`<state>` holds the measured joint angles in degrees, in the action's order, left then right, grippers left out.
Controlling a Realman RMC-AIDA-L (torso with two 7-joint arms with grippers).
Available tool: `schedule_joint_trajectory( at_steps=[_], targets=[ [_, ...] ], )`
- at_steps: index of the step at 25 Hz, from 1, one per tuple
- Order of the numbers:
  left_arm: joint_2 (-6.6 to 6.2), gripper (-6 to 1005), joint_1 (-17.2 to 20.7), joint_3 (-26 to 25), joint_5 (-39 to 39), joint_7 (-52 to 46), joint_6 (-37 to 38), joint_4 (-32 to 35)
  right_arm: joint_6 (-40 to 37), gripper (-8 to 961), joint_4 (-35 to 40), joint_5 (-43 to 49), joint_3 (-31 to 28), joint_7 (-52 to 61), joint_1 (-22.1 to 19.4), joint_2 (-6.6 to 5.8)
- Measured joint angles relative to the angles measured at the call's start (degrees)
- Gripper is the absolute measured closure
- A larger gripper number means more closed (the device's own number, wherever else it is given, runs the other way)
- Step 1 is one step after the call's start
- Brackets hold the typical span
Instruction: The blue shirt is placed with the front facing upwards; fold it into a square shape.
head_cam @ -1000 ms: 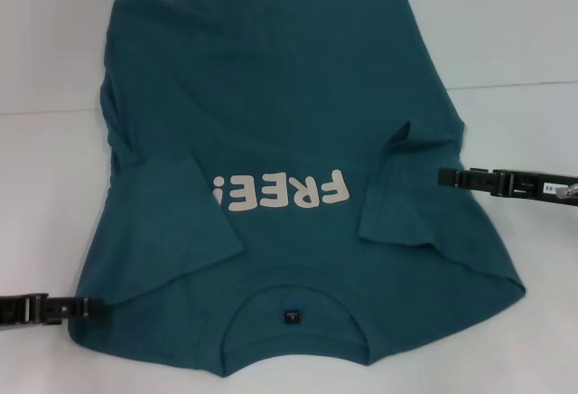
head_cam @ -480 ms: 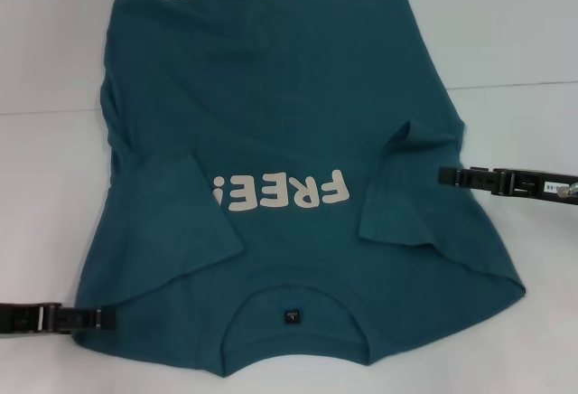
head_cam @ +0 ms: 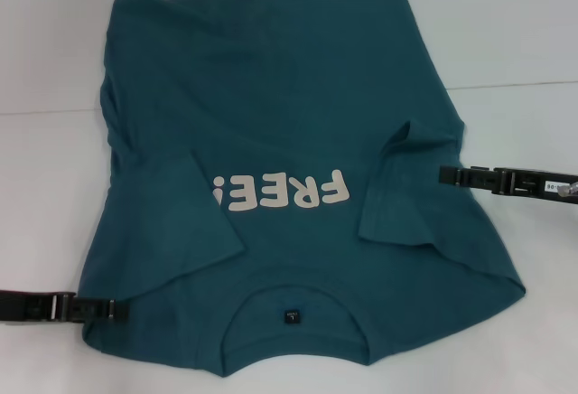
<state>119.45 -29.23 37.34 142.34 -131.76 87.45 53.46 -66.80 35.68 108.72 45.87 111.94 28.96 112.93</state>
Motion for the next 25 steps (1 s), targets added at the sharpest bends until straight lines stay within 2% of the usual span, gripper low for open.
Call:
schedule_joint_trajectory(
  at_steps=[20, 25],
  targets=[
    [0.05, 123, -1.9, 0.0, -1.8, -0.1, 1.2, 0.3, 0.3, 136, 0.0, 0.0, 0.0, 0.0, 0.3, 0.00],
    [-0.12, 123, -0.9, -0.4, -1.5, -0.1, 1.0, 0.3, 0.4, 136, 0.0, 0.0, 0.0, 0.0, 0.5, 0.06]
  ],
)
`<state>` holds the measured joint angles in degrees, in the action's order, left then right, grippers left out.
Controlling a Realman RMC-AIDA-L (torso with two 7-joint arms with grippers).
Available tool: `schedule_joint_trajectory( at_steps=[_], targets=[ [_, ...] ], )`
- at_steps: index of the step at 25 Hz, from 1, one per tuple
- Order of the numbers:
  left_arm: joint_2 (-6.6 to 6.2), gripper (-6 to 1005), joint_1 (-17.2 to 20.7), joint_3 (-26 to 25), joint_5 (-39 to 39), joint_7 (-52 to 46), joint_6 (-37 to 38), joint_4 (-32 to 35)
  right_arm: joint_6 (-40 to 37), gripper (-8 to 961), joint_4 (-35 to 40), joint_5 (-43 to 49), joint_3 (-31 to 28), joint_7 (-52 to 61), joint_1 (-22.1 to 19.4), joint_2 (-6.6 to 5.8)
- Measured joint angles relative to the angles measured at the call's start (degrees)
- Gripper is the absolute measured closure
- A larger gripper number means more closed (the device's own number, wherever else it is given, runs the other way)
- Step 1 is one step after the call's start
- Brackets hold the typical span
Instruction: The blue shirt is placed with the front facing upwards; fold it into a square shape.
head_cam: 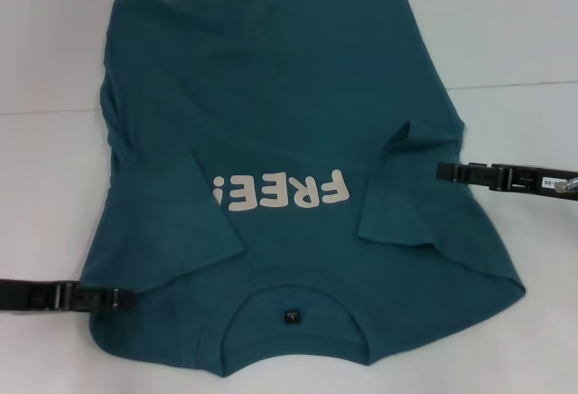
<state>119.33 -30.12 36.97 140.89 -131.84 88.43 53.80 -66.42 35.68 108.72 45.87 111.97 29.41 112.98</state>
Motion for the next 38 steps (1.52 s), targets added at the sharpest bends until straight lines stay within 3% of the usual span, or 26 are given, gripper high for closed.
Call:
schedule_joint_trajectory(
  at_steps=[16, 38],
  targets=[
    [0.02, 123, 2.9, -0.7, 1.7, 0.0, -0.1, 0.4, 0.0, 136, 0.0, 0.0, 0.0, 0.0, 0.0, 0.06],
    [0.12, 125, -0.1, 0.5, 1.8, 0.5, -3.4, -2.1, -0.3, 136, 0.1, -0.1, 0.0, 0.6, 0.0, -0.05]
  ],
)
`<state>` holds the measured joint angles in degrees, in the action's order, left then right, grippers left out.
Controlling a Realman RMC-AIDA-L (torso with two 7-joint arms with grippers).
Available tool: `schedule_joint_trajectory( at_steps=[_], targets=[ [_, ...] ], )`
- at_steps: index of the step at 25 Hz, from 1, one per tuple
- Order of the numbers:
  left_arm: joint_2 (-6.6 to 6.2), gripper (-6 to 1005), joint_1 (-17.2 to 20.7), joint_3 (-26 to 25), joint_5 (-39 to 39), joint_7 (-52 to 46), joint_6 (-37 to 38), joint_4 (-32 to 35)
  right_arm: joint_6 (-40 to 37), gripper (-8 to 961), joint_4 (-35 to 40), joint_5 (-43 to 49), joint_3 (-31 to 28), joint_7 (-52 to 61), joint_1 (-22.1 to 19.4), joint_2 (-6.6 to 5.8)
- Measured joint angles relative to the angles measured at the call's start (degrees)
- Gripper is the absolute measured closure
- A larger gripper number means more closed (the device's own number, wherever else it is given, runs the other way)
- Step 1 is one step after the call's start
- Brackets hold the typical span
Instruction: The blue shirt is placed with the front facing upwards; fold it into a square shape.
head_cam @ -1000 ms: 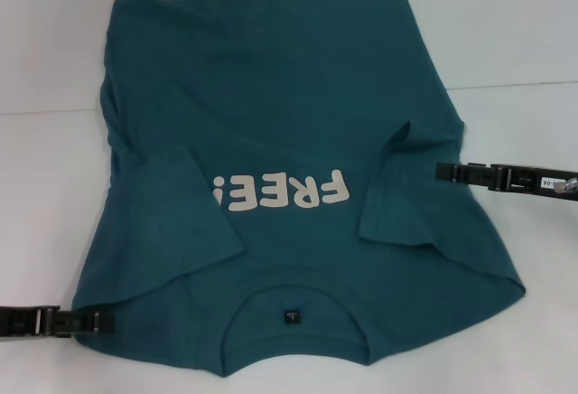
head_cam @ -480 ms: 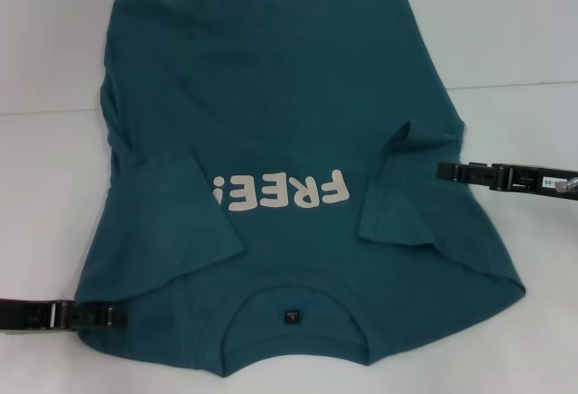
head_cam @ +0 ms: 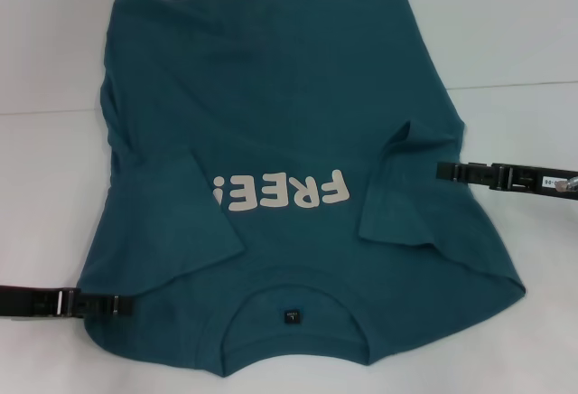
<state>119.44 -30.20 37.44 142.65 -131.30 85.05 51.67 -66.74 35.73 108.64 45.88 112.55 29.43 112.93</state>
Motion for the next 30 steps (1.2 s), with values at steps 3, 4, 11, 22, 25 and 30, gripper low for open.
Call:
schedule_joint_trajectory(
  at_steps=[3, 4, 11, 22, 25, 30],
  targets=[
    [0.01, 125, 0.1, 0.0, 0.0, -0.1, -0.3, 0.1, 0.0, 136, 0.0, 0.0, 0.0, 0.0, 0.0, 0.00],
    [0.01, 126, 0.1, 0.0, 0.0, -0.2, -0.5, 0.2, 0.0, 136, 0.0, 0.0, 0.0, 0.0, -0.1, 0.00],
    [0.08, 245, 0.3, 0.0, 0.2, -0.4, -2.3, 0.7, 0.0, 136, 0.1, -0.2, -0.1, 0.0, 0.0, 0.00],
    [0.09, 708, 0.0, 0.0, 1.4, -0.6, -3.0, 0.7, 0.0, 136, 0.0, -0.3, -0.1, 0.0, 0.0, 0.00],
    [0.09, 791, 0.0, 0.1, 1.5, -0.6, -3.0, 0.7, 0.1, 136, 0.0, -0.3, -0.1, 0.0, 0.0, 0.00],
    [0.08, 892, 0.0, 0.1, 2.5, -1.0, -3.1, 0.7, 0.3, 137, -0.1, -0.1, -0.1, 0.0, 0.0, 0.00]
  ],
)
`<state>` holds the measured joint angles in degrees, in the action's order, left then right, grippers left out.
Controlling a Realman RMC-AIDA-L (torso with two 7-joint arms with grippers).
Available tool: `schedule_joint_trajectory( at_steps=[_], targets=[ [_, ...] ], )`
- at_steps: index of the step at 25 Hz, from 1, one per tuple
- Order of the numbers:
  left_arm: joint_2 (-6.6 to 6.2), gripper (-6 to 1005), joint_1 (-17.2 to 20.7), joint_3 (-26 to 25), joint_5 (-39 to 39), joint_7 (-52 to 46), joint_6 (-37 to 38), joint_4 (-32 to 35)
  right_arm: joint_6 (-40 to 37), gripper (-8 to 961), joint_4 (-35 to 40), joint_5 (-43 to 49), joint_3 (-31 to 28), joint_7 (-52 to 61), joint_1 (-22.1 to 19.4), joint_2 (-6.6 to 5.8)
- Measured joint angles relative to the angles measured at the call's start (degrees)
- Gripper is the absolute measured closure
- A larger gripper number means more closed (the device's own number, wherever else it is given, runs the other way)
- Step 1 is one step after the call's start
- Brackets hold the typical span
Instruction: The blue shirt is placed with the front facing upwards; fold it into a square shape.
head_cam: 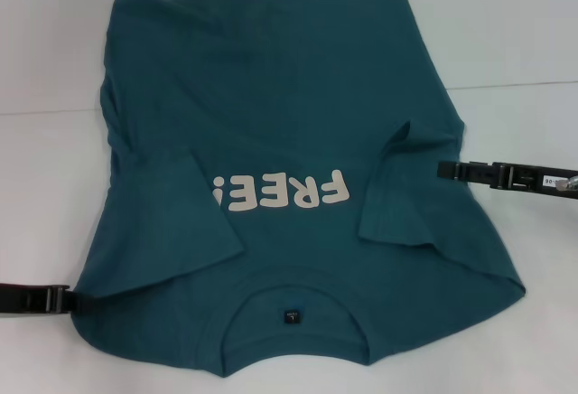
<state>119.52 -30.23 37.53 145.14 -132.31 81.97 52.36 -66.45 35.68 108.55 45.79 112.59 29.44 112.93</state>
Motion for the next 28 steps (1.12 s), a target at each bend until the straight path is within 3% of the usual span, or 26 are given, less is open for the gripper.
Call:
schedule_joint_trajectory(
  at_steps=[4, 12, 17, 21, 28],
  targets=[
    [-0.24, 972, 0.0, -0.2, 0.3, -0.3, 0.3, 0.0, -0.7, 137, 0.0, 0.6, 0.1, 0.2, -0.5, -0.61],
    [-0.62, 982, 0.0, -0.6, 0.3, -0.3, 1.3, 1.4, -4.9, 137, 0.3, 6.7, 0.0, 8.7, -2.2, -3.35],
    [-0.63, 981, 0.0, -0.7, 0.3, -0.4, 1.4, 1.5, -6.2, 137, 0.5, 10.0, -1.4, 13.3, -3.5, -4.38],
    [-0.61, 981, 0.1, -0.7, 0.3, -0.4, 1.3, 1.5, -5.8, 137, 0.2, 10.5, -2.1, 13.4, -3.7, -4.33],
    [-0.60, 979, 0.0, -0.7, 0.3, -0.4, 1.5, 1.4, -1.1, 137, 0.5, 12.1, -1.6, 12.8, -2.5, -1.82]
  ],
)
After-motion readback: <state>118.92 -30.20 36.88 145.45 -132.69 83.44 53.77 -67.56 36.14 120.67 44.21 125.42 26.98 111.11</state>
